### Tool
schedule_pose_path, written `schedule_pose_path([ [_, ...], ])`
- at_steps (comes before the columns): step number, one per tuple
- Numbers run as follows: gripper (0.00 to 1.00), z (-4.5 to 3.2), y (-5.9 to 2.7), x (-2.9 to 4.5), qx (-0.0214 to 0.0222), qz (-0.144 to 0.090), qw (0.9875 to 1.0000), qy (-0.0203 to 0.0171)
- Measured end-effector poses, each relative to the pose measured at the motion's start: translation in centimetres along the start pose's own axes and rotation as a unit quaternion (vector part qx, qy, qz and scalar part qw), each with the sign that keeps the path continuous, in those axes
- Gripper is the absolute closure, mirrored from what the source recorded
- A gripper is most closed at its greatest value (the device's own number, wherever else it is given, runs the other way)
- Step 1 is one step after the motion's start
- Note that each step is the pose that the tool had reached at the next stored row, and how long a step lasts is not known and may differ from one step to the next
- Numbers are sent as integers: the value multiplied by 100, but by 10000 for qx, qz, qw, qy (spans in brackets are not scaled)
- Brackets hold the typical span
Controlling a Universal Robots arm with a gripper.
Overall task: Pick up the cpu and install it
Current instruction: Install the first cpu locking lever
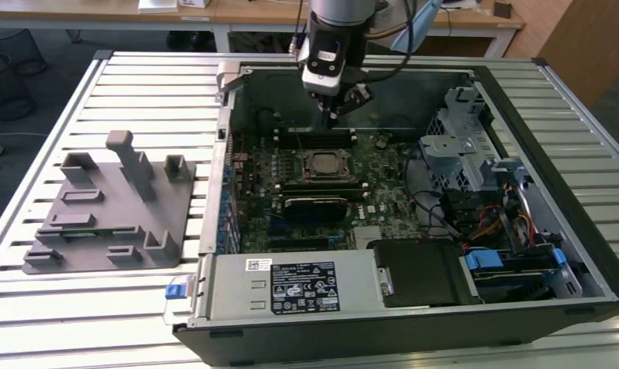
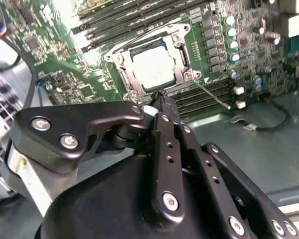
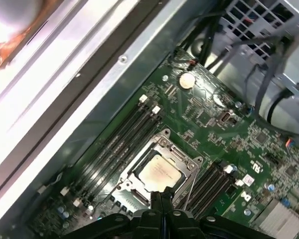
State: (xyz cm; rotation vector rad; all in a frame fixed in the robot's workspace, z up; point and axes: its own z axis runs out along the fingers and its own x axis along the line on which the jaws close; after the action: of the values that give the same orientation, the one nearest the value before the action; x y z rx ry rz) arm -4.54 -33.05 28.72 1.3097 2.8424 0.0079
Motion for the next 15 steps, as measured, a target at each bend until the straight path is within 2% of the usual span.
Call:
schedule_pose_path([
  [5,89,9,0,0,1,-403,9992,-1],
  [8,89,14,0,0,-1,-671,9977,0],
  [11,89,20,0,0,-3,-940,9956,2],
  [15,89,28,0,0,-7,-1305,9914,5],
])
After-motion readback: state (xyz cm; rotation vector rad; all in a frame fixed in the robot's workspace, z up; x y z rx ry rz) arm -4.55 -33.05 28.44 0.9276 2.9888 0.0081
